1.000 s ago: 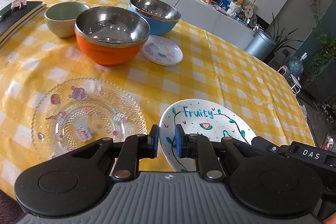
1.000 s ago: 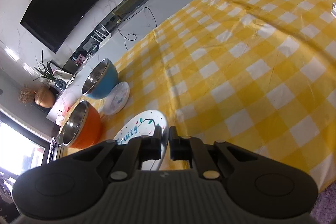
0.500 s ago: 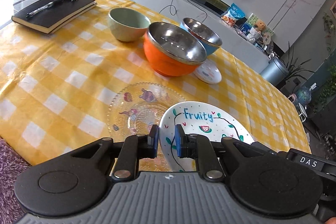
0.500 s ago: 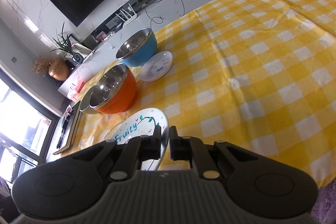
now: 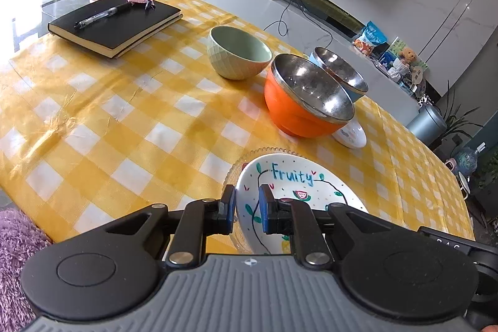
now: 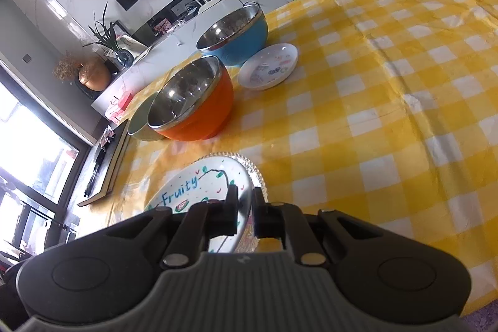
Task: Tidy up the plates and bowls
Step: 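Lower the 'Fruity' plate onto the glass plate and open left gripper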
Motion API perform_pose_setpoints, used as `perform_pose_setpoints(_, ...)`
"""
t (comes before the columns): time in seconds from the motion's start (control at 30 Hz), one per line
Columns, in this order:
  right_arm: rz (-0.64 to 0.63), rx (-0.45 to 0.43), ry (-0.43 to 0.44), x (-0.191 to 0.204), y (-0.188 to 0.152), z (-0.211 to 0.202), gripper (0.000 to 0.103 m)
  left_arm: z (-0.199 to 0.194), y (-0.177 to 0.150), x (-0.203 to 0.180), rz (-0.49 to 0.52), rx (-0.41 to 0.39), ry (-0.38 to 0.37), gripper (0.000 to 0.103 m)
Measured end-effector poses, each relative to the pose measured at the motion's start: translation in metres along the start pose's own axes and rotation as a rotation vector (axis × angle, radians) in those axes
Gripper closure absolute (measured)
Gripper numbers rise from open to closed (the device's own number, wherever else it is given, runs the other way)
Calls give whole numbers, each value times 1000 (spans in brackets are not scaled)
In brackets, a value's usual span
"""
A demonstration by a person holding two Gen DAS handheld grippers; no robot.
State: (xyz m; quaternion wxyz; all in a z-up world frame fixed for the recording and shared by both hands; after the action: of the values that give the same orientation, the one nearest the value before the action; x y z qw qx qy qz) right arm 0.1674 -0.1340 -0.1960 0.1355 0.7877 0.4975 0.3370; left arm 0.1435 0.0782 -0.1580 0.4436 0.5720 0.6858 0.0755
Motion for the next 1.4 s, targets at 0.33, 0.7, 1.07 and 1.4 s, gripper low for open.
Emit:
perform_pose_setpoints(0.33, -19, 13, -9, 2, 0, 15, 96, 11, 0, 6, 11, 11, 24, 86)
perform_pose_setpoints(0.7, -76, 1, -31, 7, 0, 24, 96, 20, -1, 6, 73, 25, 71, 86)
perform_pose_setpoints(1.07, -229, -60, -81, 18, -3, 23, 93, 22, -4, -1, 160, 19, 108, 86)
perform_pose_setpoints(1.4, -358, -119, -126, 26, -7, 25, 92, 25, -9, 0, 188, 29, 120, 85)
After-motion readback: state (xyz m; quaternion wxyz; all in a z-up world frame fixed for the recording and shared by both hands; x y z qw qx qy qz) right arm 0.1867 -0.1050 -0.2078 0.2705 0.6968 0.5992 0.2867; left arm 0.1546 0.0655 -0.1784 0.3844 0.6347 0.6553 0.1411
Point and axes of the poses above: each gripper's, at about its wrist camera, not at the fingertips, and z roughly the way its jaws point, x to its left, y to its top, the point moved 8 cm from there along z, roughly the way its jaws point, and after that the axes turned 11 degrees about -y, right-handed, at the moved point
